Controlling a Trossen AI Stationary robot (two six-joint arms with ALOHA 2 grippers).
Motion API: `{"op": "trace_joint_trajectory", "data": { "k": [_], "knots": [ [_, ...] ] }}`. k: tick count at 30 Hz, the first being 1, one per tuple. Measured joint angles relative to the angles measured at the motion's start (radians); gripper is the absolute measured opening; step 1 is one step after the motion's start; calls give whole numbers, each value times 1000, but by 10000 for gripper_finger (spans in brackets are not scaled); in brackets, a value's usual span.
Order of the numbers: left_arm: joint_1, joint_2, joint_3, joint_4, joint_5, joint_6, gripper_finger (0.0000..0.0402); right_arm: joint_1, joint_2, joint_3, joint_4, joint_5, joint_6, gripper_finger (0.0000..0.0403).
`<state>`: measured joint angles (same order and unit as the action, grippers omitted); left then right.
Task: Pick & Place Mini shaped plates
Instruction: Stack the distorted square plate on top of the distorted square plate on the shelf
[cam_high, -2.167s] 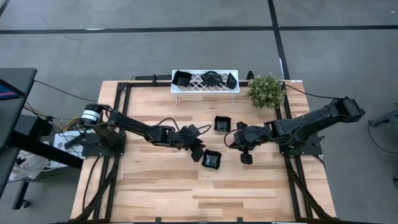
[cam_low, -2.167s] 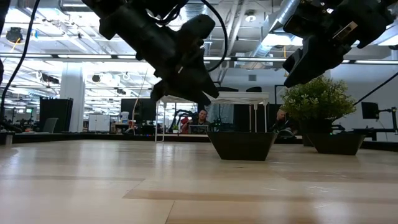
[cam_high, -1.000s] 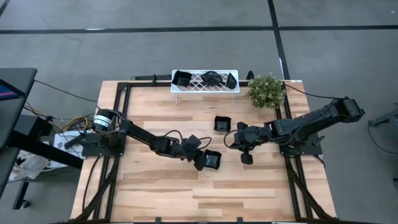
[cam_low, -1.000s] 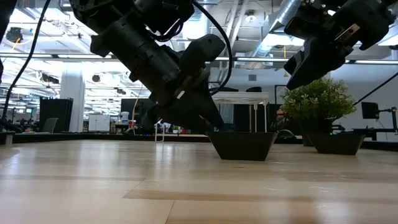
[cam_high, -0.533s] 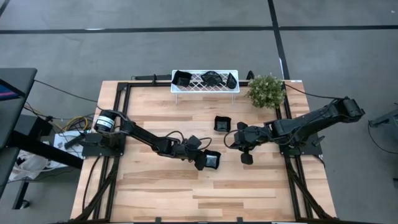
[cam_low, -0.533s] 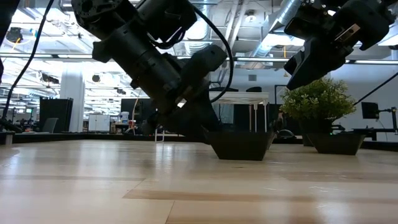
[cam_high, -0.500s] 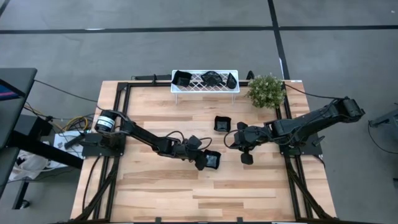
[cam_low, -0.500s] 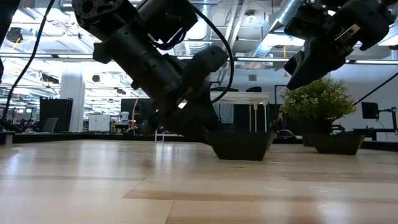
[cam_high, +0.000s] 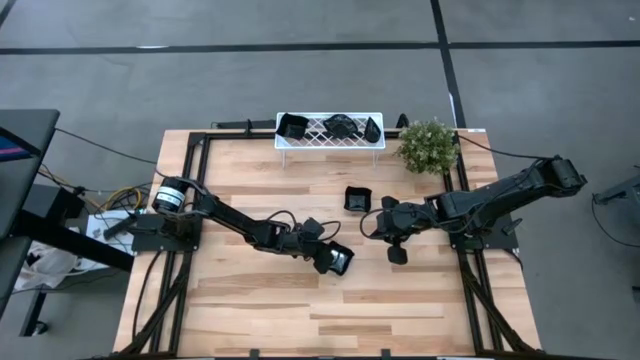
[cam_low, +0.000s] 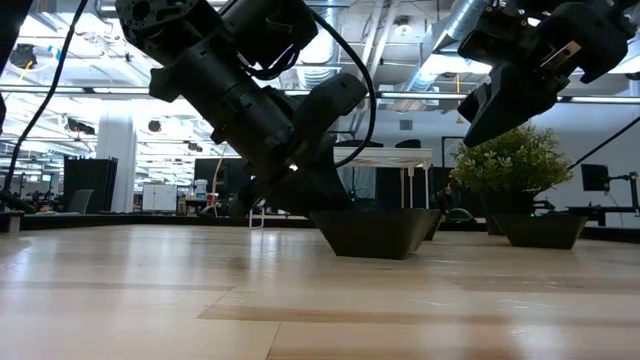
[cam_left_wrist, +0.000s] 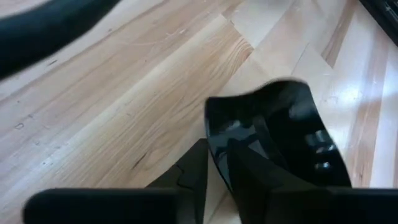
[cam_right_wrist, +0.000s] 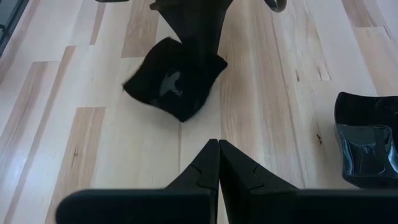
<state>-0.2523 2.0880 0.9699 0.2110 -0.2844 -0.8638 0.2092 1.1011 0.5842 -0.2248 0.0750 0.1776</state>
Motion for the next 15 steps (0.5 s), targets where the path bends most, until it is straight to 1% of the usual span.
{"op": "trace_joint_trajectory", "data": {
  "k": [8,12,15],
  "knots": [
    [0,-1,1,25,0,20,11,0,0,0,-2,0,26,0],
    [0,-1,1,40,0,22,10,0,0,0,-3,0,26,0],
    [0,-10,1,46,0,52,11,0,0,0,-3,0,26,0]
  ]
}}
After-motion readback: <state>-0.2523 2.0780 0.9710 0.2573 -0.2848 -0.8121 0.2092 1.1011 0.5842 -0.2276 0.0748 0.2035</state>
